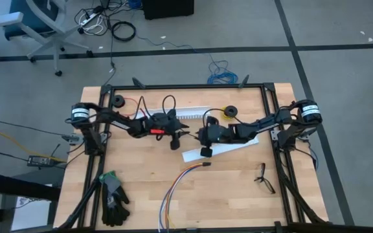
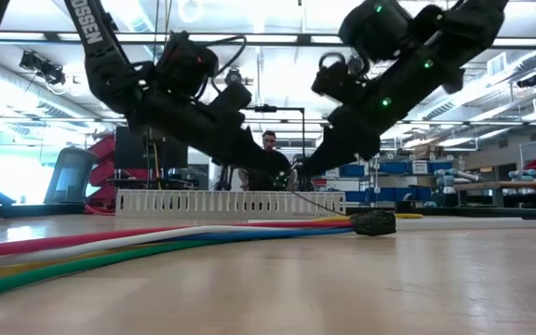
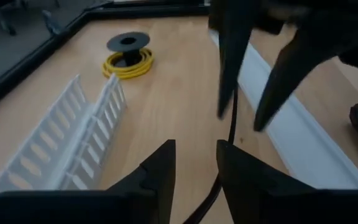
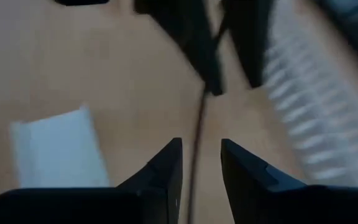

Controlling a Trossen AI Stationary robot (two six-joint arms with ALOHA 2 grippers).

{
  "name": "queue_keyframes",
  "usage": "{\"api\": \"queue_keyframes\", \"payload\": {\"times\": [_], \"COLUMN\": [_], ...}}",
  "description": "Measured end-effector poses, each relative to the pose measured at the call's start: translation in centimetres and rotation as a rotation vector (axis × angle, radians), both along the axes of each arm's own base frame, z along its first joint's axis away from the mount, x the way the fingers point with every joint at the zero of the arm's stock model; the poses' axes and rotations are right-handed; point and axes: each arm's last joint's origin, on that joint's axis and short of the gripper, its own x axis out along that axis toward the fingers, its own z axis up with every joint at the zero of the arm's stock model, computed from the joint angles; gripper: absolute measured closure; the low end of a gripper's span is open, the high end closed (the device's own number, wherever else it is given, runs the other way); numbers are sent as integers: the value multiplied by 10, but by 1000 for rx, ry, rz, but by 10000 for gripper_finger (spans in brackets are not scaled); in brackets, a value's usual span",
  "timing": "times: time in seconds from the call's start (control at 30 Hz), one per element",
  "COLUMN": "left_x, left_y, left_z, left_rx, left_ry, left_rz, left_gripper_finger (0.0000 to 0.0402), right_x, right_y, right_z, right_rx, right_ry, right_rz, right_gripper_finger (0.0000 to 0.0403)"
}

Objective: Ziptie cables
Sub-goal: Wrap the cables together using the black zip tie

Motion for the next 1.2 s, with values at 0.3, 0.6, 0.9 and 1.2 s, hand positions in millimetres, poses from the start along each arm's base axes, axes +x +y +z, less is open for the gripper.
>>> {"api": "queue_keyframes", "payload": {"times": [0.3, 0.6, 0.9, 1.2], "left_x": [-2, 1, 3, 4], "left_y": [-3, -2, -2, -2], "left_z": [4, 13, 25, 32], "left_rx": [17, 87, 103, 68], "left_ry": [16, -72, -198, -269], "left_rz": [-86, -108, -141, -135], "left_gripper_finger": [393, 399, 400, 401], "right_x": [3, 3, 4, 5], "right_y": [-31, -39, -45, -47], "right_z": [6, 6, 9, 11], "right_rx": [181, 162, 108, 69], "right_ry": [-88, -90, -115, -138], "right_rz": [119, 125, 136, 142], "right_gripper_finger": [324, 327, 328, 378]}}
